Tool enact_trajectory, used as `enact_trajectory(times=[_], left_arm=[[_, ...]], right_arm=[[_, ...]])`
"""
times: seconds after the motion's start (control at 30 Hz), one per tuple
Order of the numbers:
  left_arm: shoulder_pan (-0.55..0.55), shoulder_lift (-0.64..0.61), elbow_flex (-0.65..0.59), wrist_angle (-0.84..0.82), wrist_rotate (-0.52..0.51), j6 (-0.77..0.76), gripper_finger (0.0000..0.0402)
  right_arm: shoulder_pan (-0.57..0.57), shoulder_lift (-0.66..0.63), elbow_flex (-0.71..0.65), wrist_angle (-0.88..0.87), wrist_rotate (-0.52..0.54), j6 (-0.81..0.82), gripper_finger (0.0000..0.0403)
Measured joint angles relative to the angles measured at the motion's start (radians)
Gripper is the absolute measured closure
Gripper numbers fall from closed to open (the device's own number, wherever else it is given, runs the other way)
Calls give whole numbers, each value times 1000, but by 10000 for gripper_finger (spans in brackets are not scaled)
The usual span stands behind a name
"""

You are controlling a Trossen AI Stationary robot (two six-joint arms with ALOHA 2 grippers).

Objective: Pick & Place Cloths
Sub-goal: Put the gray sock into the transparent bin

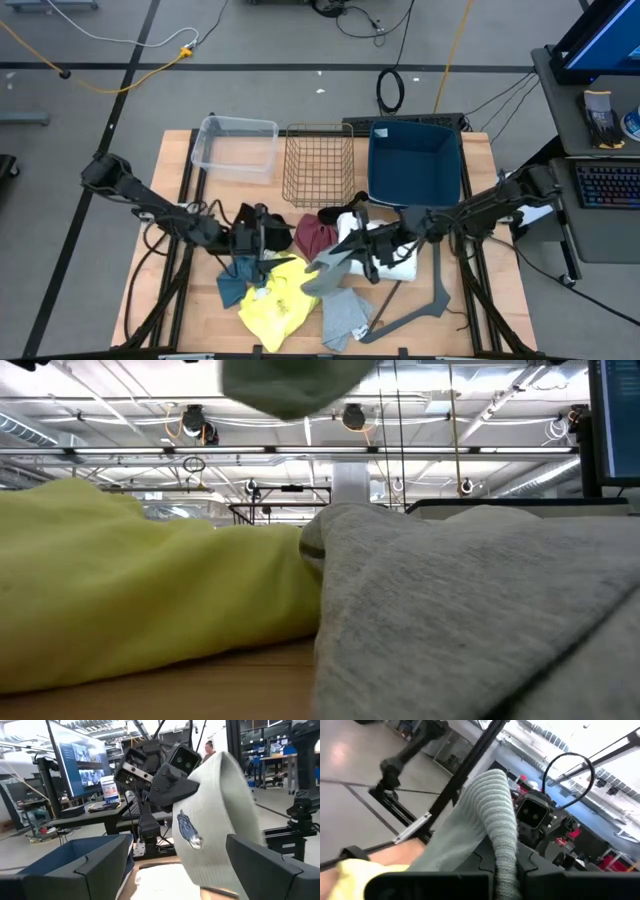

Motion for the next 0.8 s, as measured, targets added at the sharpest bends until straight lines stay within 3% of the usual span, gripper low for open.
enact_trajectory(times=[0.2,0.67,0.8], left_arm=[[0,57,40,0,0,-2,62],[6,57,40,-7,5,-78,62],[6,56,40,-6,80,-101,62]], right_arm=[[0,55,46,-38,148,-50,401],[0,88,113,-43,145,-54,401],[-6,87,118,-51,147,-54,401]])
